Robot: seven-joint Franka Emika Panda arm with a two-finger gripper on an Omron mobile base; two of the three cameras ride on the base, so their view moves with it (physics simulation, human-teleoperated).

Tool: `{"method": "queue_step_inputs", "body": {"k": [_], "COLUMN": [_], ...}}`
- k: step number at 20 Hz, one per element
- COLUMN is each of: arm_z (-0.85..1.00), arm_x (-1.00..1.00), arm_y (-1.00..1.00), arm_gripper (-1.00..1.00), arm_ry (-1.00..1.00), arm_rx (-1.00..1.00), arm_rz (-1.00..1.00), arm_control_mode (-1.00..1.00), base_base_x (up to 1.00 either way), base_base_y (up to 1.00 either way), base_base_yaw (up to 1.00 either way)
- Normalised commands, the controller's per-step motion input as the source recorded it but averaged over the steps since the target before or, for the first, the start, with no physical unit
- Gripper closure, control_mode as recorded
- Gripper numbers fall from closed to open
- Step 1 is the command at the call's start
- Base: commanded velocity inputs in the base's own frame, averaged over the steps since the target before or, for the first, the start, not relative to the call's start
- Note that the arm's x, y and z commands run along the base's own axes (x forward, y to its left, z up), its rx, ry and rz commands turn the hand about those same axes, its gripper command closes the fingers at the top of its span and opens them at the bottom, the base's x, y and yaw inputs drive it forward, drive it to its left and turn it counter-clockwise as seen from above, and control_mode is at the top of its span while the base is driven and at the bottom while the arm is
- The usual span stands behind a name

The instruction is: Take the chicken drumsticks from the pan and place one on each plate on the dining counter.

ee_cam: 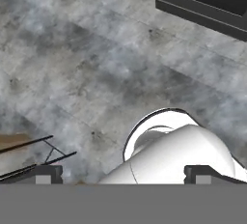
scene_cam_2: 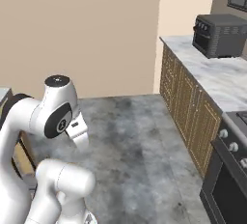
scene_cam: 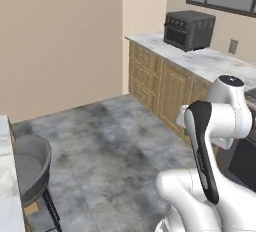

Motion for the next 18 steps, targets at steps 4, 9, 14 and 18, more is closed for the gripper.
{"method": "queue_step_inputs", "body": {"k": [4, 9, 14, 18], "arm_z": [0.00, 0.00, 0.00, 0.00], "arm_x": [0.00, 0.00, 0.00, 0.00], "arm_y": [0.00, 0.00, 0.00, 0.00], "arm_gripper": [-1.00, -1.00, -1.00, -1.00], "arm_ry": [0.00, 0.00, 0.00, 0.00], "arm_rx": [0.00, 0.00, 0.00, 0.00], "arm_rz": [0.00, 0.00, 0.00, 0.00], "arm_control_mode": [1.00, 1.00, 1.00, 1.00], "base_base_x": [0.36, 0.51, 0.89, 0.89], "base_base_y": [-0.34, -0.31, -0.21, -0.01], "base_base_yaw": [-0.79, -0.74, -0.53, -0.33]}}
